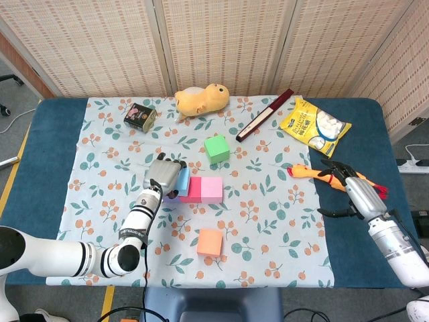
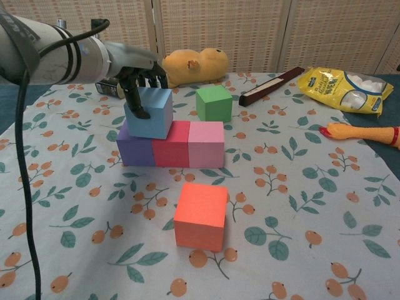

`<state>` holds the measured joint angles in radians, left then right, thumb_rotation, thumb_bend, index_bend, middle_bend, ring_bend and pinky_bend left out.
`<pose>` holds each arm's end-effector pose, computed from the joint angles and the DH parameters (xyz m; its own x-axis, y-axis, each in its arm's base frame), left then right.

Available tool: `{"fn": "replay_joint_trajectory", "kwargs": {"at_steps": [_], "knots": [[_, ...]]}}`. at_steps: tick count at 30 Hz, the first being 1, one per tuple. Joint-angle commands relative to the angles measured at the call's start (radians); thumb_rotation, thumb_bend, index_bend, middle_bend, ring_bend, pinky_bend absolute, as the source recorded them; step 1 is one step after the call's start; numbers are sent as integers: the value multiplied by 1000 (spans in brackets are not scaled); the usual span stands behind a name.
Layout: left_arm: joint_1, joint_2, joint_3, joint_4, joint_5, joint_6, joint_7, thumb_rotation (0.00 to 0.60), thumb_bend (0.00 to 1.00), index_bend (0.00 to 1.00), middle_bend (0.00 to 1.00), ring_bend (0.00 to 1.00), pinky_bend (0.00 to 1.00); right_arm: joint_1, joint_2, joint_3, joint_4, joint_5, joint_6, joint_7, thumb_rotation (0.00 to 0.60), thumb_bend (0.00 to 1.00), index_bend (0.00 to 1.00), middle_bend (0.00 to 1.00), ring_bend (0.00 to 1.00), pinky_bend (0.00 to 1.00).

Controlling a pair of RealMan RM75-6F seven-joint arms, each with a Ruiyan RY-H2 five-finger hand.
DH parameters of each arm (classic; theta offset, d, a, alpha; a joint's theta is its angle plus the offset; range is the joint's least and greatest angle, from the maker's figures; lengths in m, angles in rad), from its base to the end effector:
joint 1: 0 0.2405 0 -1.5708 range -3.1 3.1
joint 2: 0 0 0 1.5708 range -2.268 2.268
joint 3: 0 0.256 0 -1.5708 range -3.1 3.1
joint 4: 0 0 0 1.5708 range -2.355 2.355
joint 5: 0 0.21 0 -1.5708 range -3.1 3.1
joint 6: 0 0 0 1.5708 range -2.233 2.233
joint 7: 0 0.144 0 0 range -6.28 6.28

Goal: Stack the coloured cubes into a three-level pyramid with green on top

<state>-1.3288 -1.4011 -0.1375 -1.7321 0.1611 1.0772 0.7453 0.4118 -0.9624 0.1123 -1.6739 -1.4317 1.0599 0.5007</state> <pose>-0.0320 0.3824 0.0121 0.5663 0.3598 0.7415 0.8241 -0.2564 -0.5050 -0.2606 -0.2830 0.1628 0.0401 -0.2846 0.9578 -0.9937 -0.1115 0.0084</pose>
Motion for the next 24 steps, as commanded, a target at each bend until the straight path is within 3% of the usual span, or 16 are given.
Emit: {"fn": "replay_joint_trajectory", "kwargs": {"at_steps": [1, 24], "knots": [[4, -7, -7, 0, -1, 8, 10, 600, 315, 334, 313, 245, 107, 0, 0, 0, 0, 1, -1, 0, 600, 54, 0, 245, 0, 0], [35, -30, -62, -4, -28, 33, 52, 600, 312, 322, 312, 245, 115, 4, 0, -1, 5, 1, -8, 3, 600, 55, 0, 245, 0, 0]]}}
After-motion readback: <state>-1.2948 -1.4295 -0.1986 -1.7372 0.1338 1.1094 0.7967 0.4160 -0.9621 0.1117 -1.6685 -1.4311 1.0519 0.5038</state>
